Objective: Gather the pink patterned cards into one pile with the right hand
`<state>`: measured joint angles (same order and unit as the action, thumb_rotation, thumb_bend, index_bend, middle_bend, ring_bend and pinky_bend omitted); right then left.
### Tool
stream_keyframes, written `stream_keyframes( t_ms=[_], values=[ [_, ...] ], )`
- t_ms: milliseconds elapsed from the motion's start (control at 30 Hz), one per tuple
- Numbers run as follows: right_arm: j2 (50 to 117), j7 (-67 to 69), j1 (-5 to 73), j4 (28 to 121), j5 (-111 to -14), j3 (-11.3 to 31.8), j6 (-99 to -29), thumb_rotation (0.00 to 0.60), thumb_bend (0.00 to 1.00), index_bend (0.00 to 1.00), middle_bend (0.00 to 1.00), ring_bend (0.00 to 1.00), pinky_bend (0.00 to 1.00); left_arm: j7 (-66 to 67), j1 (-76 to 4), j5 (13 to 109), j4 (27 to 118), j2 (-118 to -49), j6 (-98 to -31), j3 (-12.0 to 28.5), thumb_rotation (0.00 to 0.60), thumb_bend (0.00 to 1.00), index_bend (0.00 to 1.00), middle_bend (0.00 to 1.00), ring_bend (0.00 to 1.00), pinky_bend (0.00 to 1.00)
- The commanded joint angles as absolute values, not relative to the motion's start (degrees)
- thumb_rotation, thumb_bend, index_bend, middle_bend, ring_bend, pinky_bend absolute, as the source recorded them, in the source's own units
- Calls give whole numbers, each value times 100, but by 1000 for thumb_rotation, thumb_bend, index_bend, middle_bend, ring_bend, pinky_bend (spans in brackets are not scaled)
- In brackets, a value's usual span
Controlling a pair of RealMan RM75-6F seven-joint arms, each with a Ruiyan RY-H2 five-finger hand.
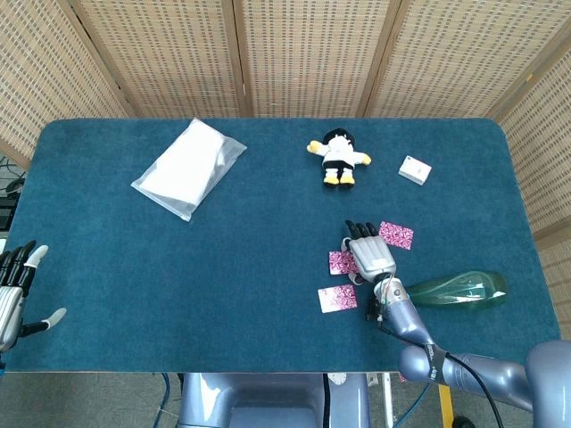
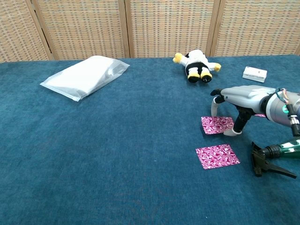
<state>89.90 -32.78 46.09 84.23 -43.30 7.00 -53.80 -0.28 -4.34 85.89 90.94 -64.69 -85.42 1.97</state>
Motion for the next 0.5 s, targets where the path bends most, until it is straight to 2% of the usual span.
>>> stream_keyframes(
  t_ms=[33, 500],
  values=[
    [8867, -3231, 4493, 8701, -4621, 530, -5482, 600, 337, 574, 0, 0, 0, -27, -434, 8589, 9092, -6469, -8543, 197, 600, 0, 0, 0, 0, 0],
    [8543, -3207, 4081, 9482, -5600, -2, -5897, 600, 337, 574, 0, 0, 0, -26, -436, 8592, 9105, -6454, -8528, 187, 600, 0, 0, 0, 0, 0]
  ],
)
